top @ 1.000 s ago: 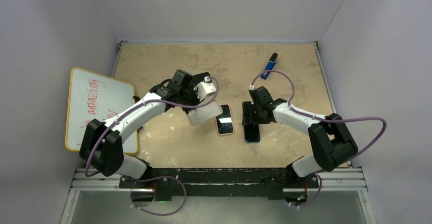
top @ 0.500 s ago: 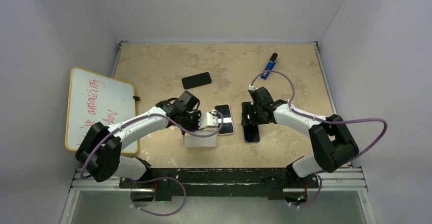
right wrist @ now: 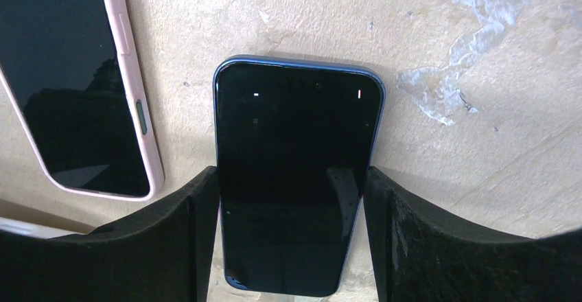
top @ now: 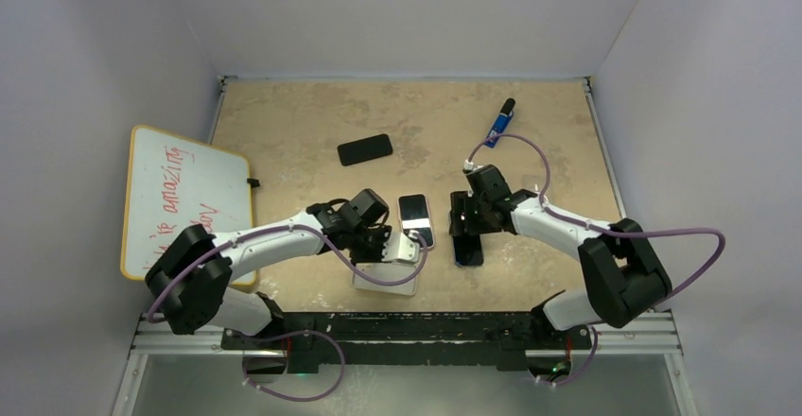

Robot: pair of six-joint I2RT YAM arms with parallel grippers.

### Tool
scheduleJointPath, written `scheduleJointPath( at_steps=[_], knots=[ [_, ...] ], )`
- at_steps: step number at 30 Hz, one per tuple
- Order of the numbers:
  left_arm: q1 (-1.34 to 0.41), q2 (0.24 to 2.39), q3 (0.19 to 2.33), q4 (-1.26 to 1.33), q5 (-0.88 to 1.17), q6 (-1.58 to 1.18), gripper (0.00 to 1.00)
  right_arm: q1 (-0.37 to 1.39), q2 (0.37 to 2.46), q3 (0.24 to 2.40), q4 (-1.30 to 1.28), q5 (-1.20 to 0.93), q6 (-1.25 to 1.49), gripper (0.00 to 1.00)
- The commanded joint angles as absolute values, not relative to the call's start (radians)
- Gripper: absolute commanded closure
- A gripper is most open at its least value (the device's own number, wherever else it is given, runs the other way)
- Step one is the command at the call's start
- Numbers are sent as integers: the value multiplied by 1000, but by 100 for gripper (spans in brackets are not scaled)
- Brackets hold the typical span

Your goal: Put the phone into the phone case

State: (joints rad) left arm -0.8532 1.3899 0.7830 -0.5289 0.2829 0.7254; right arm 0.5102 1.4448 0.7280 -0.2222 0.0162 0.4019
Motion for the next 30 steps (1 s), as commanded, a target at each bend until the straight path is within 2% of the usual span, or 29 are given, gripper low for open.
scheduleJointPath(
  at_steps=[1, 2, 3, 6, 7, 8, 9, 10, 13, 17, 22, 26, 30],
  knots=[
    [-867, 1414, 784, -404, 368, 705, 100, 515, 1383, 695, -179, 18, 418, 71],
    [-866, 1409, 788, -391, 372, 690, 100, 515, 1369, 686, -171, 14, 419, 71],
    [-866, 1404, 794, -382, 373, 673, 95, 514, 1363, 679, -165, 11, 419, 72],
    [-865, 1384, 806, -349, 391, 608, 68, 514, 1347, 665, -156, 10, 406, 73],
    [-865, 1375, 806, -331, 396, 582, 57, 514, 1346, 663, -155, 7, 402, 73],
    [-865, 1360, 804, -312, 400, 554, 34, 515, 1347, 663, -155, 5, 395, 73],
    [-865, 1345, 800, -276, 402, 520, 23, 514, 1347, 663, -156, 2, 391, 73],
    [-865, 1327, 793, -251, 405, 492, 18, 516, 1347, 664, -155, 2, 389, 73],
    [-864, 1270, 771, -189, 371, 400, 13, 520, 1336, 662, -149, -8, 375, 73],
    [-853, 1203, 754, -141, 189, 218, 10, 535, 1299, 643, -119, -31, 346, 73],
    [-635, 1193, 772, -118, 241, -76, 8, 556, 1273, 645, -92, -97, 303, 73],
    [-516, 1213, 839, -222, 253, -204, 6, 606, 1247, 660, -91, -106, 264, 74],
    [-425, 1105, 789, -198, 246, -345, 2, 648, 1218, 674, -89, -104, 254, 76]
  ],
)
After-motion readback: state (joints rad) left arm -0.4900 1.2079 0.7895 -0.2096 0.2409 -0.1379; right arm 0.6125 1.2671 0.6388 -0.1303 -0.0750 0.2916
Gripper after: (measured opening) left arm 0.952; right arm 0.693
